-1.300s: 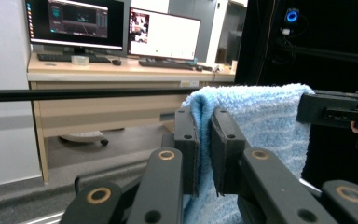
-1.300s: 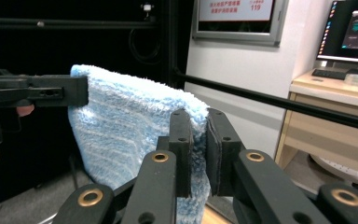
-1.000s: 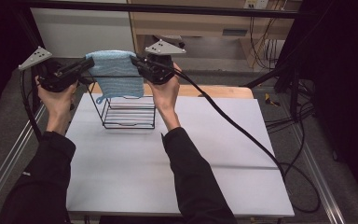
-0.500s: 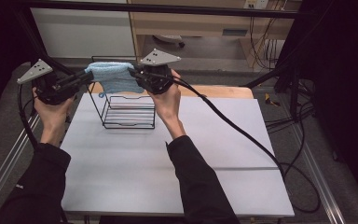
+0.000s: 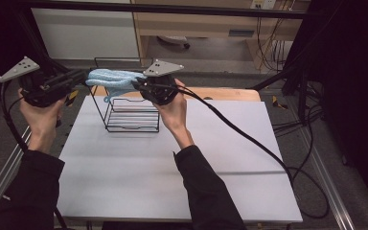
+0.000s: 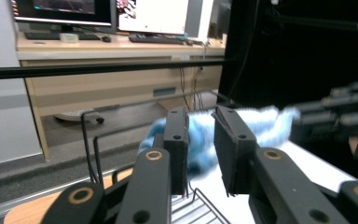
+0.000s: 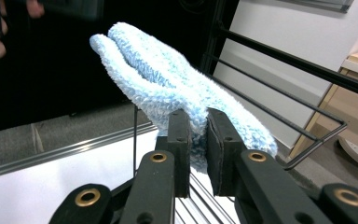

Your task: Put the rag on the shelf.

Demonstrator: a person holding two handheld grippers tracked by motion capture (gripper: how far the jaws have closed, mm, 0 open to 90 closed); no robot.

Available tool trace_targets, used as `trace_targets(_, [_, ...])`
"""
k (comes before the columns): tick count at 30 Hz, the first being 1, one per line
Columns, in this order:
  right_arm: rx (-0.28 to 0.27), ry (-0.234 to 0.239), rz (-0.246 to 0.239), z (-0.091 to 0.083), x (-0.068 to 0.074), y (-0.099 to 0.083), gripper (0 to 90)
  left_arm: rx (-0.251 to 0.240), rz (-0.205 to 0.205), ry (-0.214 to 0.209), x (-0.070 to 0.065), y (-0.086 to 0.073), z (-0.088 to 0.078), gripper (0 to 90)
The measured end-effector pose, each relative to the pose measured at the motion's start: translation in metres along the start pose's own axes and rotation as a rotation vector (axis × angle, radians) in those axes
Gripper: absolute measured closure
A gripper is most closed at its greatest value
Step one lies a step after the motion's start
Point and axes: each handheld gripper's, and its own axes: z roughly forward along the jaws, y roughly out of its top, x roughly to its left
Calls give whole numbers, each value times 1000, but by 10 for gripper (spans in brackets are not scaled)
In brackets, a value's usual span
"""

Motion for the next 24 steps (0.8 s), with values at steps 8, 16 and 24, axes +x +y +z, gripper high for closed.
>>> trace_targets(8, [26,6,-24,0,4,-3,806,120,2,36,-9,9,20,875])
trace_targets(16, [37,39,21,-2,1,-9,763,236,36,23,-12,-3,30,895])
trace_targets(24, [14,85,81,-6,1,-7,662,313,69,18,-12,-22,34,895])
